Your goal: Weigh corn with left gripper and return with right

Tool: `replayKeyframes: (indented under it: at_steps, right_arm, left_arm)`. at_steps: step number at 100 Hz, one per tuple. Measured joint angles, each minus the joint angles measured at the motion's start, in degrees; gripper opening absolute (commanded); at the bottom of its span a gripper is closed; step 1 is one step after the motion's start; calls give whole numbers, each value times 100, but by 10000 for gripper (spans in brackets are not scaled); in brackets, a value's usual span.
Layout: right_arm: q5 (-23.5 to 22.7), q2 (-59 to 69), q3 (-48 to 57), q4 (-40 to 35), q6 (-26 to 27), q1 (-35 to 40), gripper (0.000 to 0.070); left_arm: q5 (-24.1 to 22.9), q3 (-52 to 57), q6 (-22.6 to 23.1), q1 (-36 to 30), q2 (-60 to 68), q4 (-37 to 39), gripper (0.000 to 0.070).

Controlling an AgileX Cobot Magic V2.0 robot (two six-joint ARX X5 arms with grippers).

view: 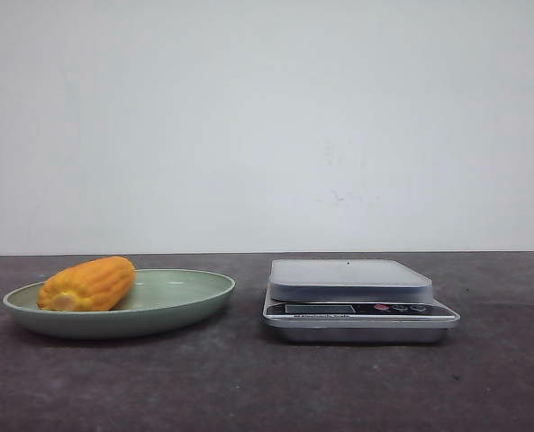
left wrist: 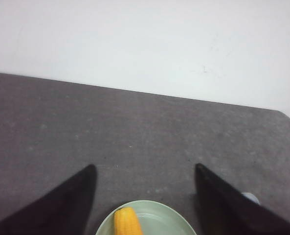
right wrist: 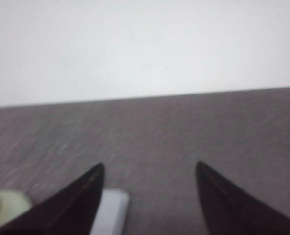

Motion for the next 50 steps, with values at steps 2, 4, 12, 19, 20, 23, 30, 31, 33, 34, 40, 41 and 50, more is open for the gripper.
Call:
replayKeyframes:
  at_steps: [2,4,12,19,20,23,30,31,33,34,40,41,50]
  right_arm:
    - [-50,9,0,-7,0,13,422]
    - [-63,13,0,-20,0,22,423]
    - [-120,17,0,-52,-7,37,422]
    - [-212,17,7,-131,-9,42,423]
    - [-223,17,7,-138,-11,42,423]
    - [-229,20,9,-155,-11,42,423]
    - [-243,33,22,-195,-11,42,423]
    - [-245,33,24,-201,-11,42,423]
    - [-245,33,28,-223,-11,42,423]
    - [-245,33,28,-229,-11,42,423]
    - [-254,35,28,-308,-13,42,423]
    - [-256,35,28,-323,-13,42,423]
    - [-262,46,28,-385,-13,42,423]
  left_arm:
    - [0,4,13,-28,7,-4,431]
    - [0,4,22,-57,15,-7,431]
    - [0,4,44,-210,142,-26,431]
    - [-7,4,57,-374,367,-24,431]
    - [-7,4,57,-387,387,-24,431]
    - [-17,4,61,-479,549,-22,431]
    - [-160,4,70,-693,944,-26,431]
    - [-186,4,81,-723,1003,-26,431]
    - [-245,4,96,-787,1130,-26,431]
    - [-278,4,103,-820,1193,-26,431]
    - [-330,4,142,-1003,1580,-31,432]
    - [-332,4,146,-1032,1646,-31,432]
    - [-341,4,166,-1196,2236,-28,432]
